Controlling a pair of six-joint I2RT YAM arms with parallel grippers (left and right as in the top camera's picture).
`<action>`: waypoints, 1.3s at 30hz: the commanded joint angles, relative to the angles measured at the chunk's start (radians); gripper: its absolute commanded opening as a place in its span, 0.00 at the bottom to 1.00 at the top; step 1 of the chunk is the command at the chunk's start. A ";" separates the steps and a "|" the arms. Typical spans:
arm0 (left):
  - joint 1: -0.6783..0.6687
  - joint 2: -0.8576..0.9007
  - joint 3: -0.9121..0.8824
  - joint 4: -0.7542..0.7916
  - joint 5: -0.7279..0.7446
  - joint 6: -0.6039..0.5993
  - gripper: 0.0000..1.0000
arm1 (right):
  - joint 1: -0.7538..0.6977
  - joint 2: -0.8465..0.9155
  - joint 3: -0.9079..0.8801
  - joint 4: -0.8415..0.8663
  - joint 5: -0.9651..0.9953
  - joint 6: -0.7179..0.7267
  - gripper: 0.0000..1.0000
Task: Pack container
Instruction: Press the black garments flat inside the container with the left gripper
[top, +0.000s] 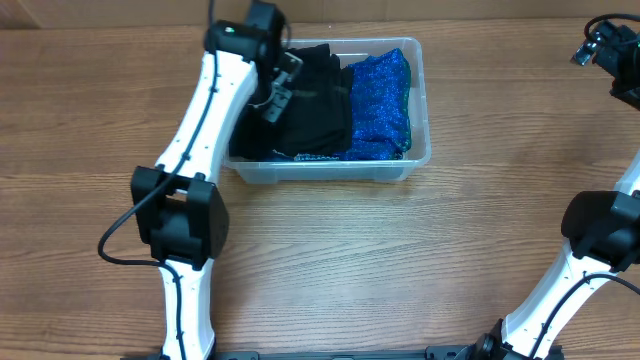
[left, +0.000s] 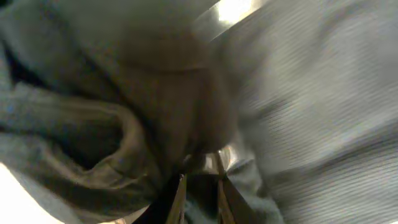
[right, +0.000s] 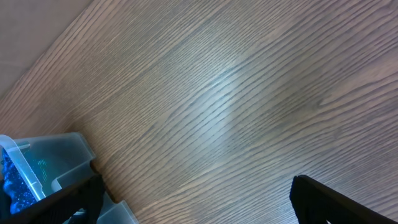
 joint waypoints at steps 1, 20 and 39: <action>0.037 0.003 -0.002 -0.009 -0.031 -0.027 0.20 | 0.002 -0.035 0.027 0.005 -0.001 0.000 1.00; -0.050 0.003 0.140 0.121 -0.006 0.026 0.28 | 0.002 -0.035 0.027 0.005 -0.001 0.000 1.00; 0.054 0.236 0.138 0.205 -0.002 -0.005 0.32 | 0.002 -0.035 0.027 0.005 -0.001 0.000 1.00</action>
